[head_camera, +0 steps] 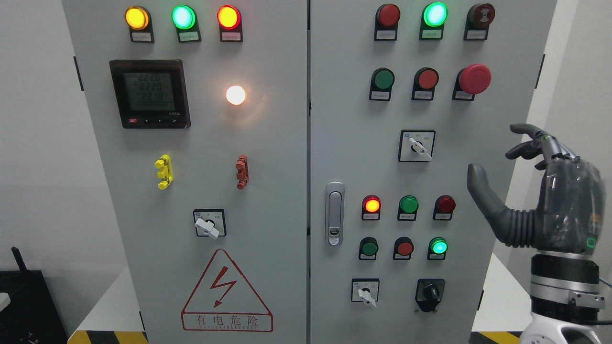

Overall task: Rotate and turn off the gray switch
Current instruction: 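Move the right hand toward the gray rotary switch below the red buttons, then pinch the gray switch knob between right thumb and fingers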

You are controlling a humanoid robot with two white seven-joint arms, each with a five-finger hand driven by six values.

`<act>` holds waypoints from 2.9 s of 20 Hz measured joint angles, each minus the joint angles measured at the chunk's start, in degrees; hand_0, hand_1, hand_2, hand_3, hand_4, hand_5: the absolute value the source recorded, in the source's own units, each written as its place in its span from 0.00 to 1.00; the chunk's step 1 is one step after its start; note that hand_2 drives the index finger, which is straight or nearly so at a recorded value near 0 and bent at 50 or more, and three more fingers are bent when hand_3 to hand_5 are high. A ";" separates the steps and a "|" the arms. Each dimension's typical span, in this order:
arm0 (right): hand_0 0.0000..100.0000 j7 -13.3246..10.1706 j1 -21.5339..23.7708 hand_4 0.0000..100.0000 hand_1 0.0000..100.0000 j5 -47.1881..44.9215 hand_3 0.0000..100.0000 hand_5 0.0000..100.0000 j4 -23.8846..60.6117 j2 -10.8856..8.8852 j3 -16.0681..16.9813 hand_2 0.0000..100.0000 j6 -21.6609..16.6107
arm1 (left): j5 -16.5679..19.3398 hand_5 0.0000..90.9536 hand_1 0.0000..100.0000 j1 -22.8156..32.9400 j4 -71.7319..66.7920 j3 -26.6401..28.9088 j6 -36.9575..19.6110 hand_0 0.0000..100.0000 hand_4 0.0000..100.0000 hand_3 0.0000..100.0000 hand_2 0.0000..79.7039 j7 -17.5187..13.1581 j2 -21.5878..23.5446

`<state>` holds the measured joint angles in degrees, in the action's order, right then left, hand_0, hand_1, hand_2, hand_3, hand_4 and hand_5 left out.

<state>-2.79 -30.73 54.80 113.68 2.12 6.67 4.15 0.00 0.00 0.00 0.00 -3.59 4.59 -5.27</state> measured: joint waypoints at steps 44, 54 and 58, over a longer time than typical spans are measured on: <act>0.04 -3.07 -6.83 0.88 0.46 -2.70 0.86 1.00 -8.39 6.10 -9.26 0.55 13.26 | 0.00 0.00 0.39 0.00 0.00 0.00 -0.26 0.12 0.00 0.00 0.00 0.03 0.00; 0.05 -3.86 -7.02 0.88 0.46 -2.76 0.86 1.00 -8.86 6.11 -9.29 0.56 13.80 | 0.00 0.00 0.39 0.00 0.00 0.00 -0.28 0.12 0.00 0.00 0.00 0.17 0.00; 0.06 -3.87 -7.02 0.88 0.46 -2.76 0.86 1.00 -9.06 6.09 -9.28 0.56 13.86 | 0.00 0.00 0.39 0.00 0.00 0.00 -0.32 0.12 0.00 0.00 0.00 0.10 0.00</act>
<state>-6.66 -37.75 52.03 104.62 8.21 -2.61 18.01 0.00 0.00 0.00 0.00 -3.91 4.69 -5.27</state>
